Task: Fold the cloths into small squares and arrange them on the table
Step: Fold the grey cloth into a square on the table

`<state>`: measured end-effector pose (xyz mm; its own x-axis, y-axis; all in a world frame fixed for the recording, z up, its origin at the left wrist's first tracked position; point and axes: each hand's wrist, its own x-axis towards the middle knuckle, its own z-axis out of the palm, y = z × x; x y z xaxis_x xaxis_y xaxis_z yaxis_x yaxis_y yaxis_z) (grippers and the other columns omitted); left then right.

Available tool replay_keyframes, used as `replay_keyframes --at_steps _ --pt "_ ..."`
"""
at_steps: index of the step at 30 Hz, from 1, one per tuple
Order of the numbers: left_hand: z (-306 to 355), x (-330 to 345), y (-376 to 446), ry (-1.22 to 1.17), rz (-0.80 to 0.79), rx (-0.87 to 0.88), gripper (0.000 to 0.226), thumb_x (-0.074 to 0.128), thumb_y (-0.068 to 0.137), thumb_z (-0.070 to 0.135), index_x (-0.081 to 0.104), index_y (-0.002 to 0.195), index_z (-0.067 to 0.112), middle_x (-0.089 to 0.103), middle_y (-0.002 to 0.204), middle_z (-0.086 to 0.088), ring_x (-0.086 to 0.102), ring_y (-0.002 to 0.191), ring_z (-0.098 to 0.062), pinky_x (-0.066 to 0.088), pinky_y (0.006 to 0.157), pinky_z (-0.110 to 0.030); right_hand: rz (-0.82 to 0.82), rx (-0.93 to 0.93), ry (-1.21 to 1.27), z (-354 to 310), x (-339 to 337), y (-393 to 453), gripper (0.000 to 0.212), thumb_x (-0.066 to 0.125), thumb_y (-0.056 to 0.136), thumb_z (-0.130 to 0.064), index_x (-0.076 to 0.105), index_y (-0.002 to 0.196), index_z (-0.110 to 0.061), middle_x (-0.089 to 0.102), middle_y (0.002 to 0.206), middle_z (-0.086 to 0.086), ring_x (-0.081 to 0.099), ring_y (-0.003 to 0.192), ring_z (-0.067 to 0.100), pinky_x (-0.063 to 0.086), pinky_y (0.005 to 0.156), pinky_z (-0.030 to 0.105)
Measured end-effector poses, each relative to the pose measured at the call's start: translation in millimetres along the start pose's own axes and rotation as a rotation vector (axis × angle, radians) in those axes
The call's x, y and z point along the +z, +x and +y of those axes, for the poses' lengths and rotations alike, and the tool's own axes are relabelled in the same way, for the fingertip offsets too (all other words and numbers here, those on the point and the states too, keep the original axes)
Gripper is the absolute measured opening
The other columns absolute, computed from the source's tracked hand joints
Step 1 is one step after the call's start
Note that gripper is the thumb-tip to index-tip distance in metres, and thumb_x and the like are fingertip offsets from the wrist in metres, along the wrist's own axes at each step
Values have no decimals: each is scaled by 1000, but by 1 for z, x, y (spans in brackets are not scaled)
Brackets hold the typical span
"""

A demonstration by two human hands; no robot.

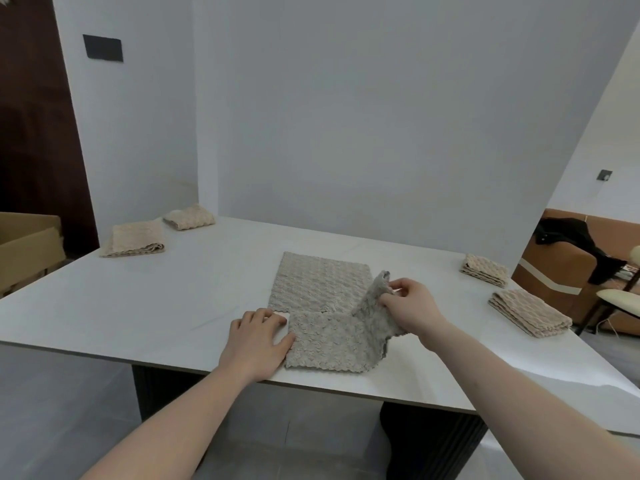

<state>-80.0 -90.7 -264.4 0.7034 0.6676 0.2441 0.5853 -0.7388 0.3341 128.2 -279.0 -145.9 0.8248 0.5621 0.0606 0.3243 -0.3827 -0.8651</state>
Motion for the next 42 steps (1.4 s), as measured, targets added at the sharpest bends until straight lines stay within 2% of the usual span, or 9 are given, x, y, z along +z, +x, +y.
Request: replay_keyframes --at_steps 8,18,20,22,25,29,33,38,42 --pt "-1 -1 -1 -24 14 30 45 37 98 63 57 132 41 49 140 13 38 134 -15 28 110 -37 -89 -134 -26 -24 50 -9 28 67 85 -21 72 112 -25 62 74 -5 61 65 13 51 58 27" --pt "-4 -2 3 -151 39 -8 31 41 102 44 65 121 40 55 133 16 45 128 -12 30 107 -34 -285 -176 -156 -9 103 -25 33 68 90 -36 62 121 -24 68 93 -3 67 68 15 54 57 25" --pt "-5 -3 3 -231 58 -42 29 41 102 37 68 113 39 59 126 17 48 123 -11 31 105 -32 -340 -167 -96 -3 104 -28 34 69 88 -32 62 120 -23 69 97 -2 74 71 21 63 63 35" --pt "-5 -4 4 -299 66 -70 30 40 102 40 69 105 38 60 119 19 50 117 -9 31 103 -32 -298 -208 3 2 99 -32 27 69 89 -25 65 116 -26 70 102 -6 74 73 18 64 68 38" --pt "-4 -4 4 -330 70 -65 34 39 99 53 69 96 37 63 107 21 55 109 -7 34 99 -34 -47 -412 -95 18 81 -36 20 64 93 -24 66 109 -37 68 105 -20 65 84 1 56 72 23" --pt "-2 -5 3 -391 101 -86 43 55 78 80 71 87 41 64 98 26 56 100 2 41 98 -31 -16 -505 -323 57 74 -34 33 62 94 -38 61 127 -39 55 130 -23 52 122 2 43 105 29" --pt "0 -5 2 -281 98 -49 49 62 71 83 72 93 40 66 103 26 54 106 -1 37 101 -32 -138 -428 -543 82 86 -36 51 44 99 -58 45 148 -42 37 153 -21 34 141 11 27 118 36" --pt "1 -6 1 -262 113 -63 47 51 84 75 64 114 41 61 120 21 54 115 -8 35 104 -34 -154 -402 -600 83 89 -35 54 35 100 -61 39 151 -43 33 156 -22 32 143 12 24 119 37" --pt "5 -6 -8 -129 38 185 59 38 97 62 27 153 46 16 164 18 20 146 -10 21 120 -40 -164 -401 -613 86 89 -34 56 32 100 -62 37 153 -42 32 157 -21 30 144 12 23 120 37"
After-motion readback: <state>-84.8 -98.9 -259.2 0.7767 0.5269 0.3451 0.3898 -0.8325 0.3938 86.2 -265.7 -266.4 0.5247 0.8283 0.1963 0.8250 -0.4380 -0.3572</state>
